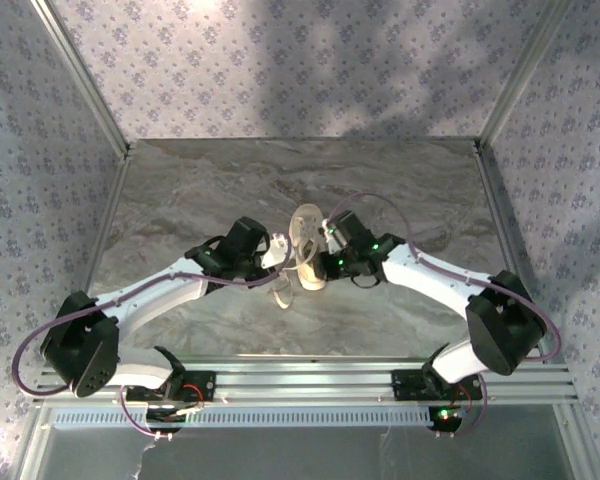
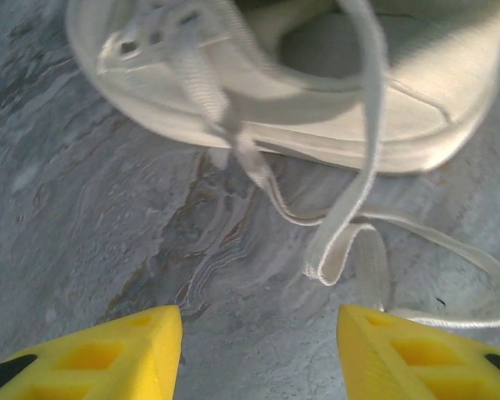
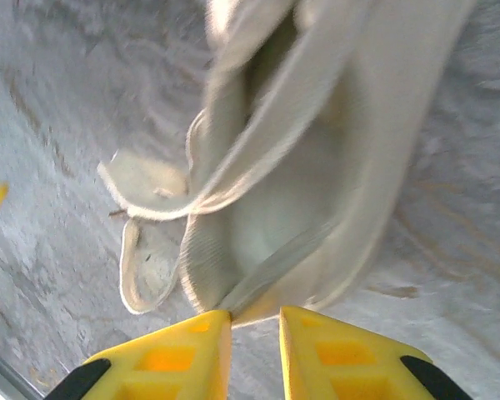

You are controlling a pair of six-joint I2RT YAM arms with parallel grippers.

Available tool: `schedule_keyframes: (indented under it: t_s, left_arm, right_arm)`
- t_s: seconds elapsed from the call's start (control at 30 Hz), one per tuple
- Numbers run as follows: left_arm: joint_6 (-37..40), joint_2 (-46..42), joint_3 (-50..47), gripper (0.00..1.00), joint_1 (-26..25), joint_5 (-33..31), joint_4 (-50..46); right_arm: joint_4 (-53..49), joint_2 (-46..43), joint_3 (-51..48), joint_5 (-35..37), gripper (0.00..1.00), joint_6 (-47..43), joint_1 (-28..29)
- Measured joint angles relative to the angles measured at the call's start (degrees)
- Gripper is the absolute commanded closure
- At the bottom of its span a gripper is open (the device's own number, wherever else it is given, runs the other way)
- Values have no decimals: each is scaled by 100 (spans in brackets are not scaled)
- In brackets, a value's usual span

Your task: Tie the shoes

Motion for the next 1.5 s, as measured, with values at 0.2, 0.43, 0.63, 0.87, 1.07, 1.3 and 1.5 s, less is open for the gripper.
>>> schedule_keyframes:
  t_s: [0.2,0.43,0.63,0.87,1.07,1.3,1.5]
  left_arm:
    - [-1158,-505,-420,45,111,-144,122]
    - [-2304,-1401,-901,43,363,-166,195]
    - [-2841,-1884,-1123,42,529,-186,153]
    - [-3119,-1967,-1128,42,734,-190,-9]
    - [-3202,-2107,-1196,42,776,-238,-155]
    - [-3244,-2118,-1211,43,828,-203,-179]
    - [-3281,-2118,-1261,44,848,79,144]
  right_arm:
    - [-42,162,0,625,75,-125,940]
    - [-72,844,302,1137,66,-739,1631]
    - [-90,1257,706,1563,61,-1329,2151]
    - [-85,1880,1132,1718,56,-1858,2291]
    - [-72,2376,1224,1718,82,-2022,2173]
    - [-17,1912,796,1851,100,-2144,2162]
    - [46,229,286,1849,100,-2055,1888]
